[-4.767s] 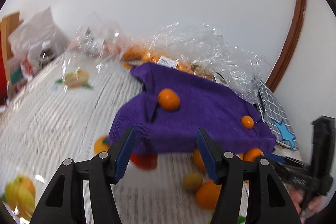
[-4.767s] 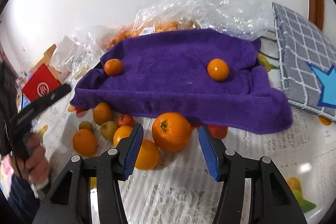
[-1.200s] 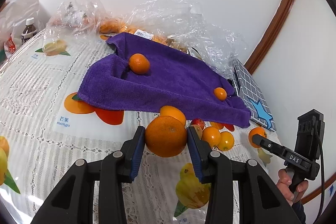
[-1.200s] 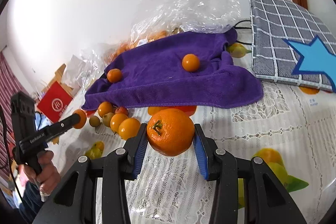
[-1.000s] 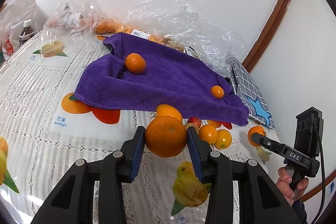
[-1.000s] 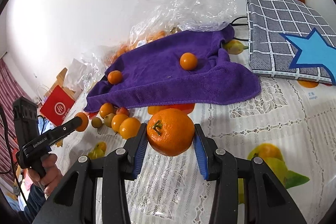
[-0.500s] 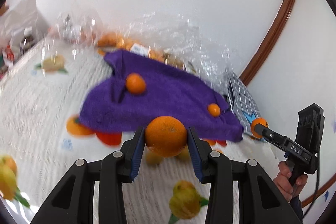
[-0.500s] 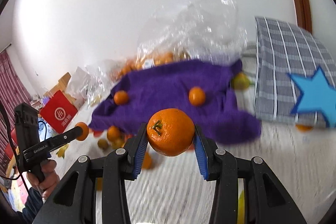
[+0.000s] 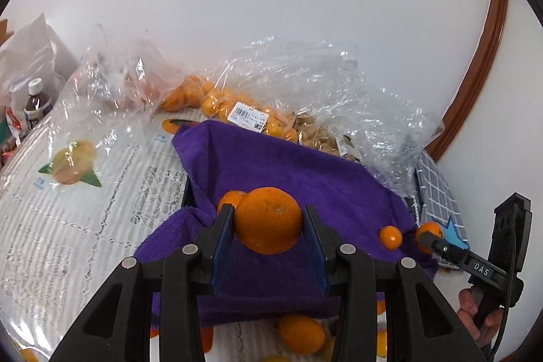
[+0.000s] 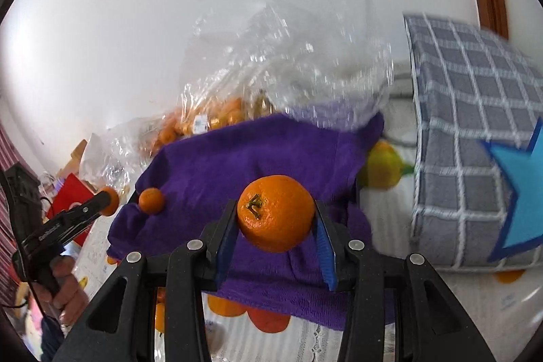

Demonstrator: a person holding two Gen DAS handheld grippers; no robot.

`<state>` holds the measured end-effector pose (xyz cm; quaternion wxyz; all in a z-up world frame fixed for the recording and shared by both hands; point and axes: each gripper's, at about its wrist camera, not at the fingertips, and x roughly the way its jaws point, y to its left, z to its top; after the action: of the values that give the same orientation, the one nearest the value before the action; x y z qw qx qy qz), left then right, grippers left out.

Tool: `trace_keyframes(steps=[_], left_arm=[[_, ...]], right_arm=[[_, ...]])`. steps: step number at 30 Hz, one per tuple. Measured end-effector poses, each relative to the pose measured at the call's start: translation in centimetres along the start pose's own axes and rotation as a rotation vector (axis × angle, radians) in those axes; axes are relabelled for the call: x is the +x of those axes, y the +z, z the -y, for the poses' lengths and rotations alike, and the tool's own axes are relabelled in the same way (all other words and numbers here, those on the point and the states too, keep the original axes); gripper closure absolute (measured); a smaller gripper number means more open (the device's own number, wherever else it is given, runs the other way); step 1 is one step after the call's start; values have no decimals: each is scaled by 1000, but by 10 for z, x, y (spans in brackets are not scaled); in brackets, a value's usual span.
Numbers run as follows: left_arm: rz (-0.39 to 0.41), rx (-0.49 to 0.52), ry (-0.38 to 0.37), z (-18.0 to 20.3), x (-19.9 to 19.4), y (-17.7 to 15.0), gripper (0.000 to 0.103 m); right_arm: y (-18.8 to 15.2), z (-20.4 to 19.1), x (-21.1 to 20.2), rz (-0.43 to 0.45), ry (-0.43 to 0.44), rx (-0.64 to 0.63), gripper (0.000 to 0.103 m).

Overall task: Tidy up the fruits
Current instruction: 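Lift the large orange with the right gripper and carry it over the towel, then lower the large orange onto the towel and open the right gripper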

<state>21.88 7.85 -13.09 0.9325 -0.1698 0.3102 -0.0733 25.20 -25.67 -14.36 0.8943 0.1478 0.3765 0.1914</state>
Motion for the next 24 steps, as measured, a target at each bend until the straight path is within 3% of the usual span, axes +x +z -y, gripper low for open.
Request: trace_keyframes(steps=[7,11,24], left_arm=[[-97,-29,22,-11,19,-8,65],[-105,-26,76,-13,23,-10,65],[-137,37,119,-3,35,-13,65]], right_arm=[[-6,-8,17,-59,-40,-68,60],[-12,-16,20,-65,-72,-122,60],[-16,-23,25,-80,-75,-162,55]])
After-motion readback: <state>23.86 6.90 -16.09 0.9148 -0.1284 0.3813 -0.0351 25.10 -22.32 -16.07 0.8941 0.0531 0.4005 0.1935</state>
